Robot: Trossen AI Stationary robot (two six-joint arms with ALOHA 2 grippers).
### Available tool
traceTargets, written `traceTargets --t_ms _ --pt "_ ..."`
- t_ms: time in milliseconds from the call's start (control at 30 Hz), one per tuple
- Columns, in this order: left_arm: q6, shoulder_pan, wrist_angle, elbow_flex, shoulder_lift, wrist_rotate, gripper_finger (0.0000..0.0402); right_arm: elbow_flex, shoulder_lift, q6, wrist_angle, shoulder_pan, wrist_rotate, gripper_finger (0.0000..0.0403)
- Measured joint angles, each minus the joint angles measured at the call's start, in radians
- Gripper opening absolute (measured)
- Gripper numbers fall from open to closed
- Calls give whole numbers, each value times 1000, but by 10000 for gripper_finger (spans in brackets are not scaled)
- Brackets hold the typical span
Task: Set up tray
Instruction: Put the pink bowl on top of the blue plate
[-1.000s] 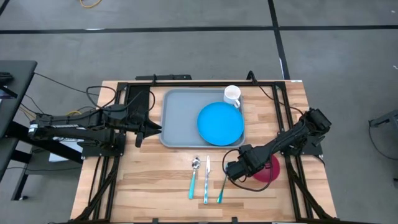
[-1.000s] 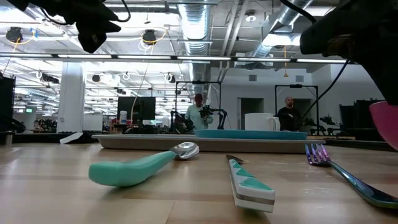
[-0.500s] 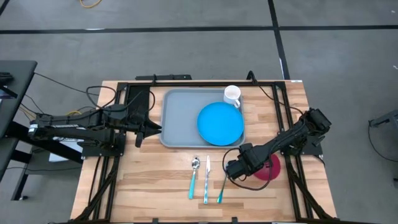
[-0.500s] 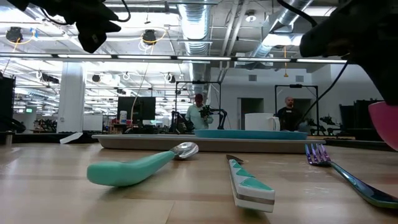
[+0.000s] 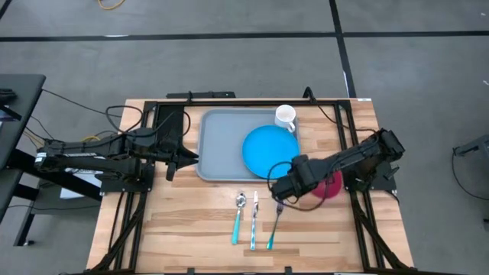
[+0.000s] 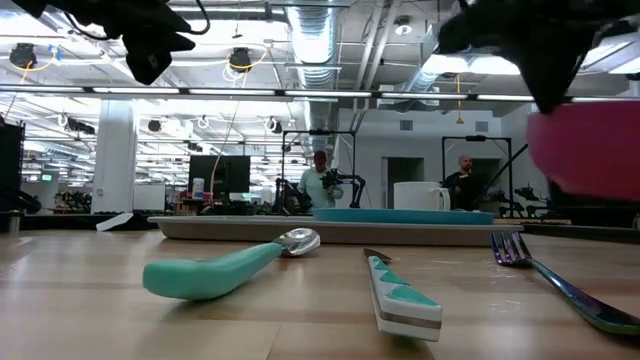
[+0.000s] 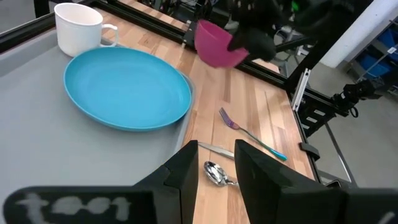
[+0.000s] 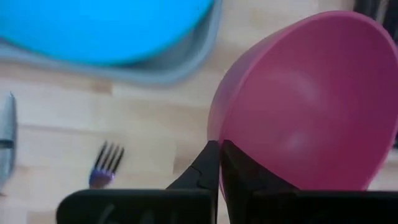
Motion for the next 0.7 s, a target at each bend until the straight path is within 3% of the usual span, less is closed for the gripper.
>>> traceTargets --t_ms 367,700 --pt "6 0 19 0 0 -17 91 130 8 -439 109 -219 129 0" --pt "1 0 21 0 0 -63 91 130 8 -808 298 -414 84 0"
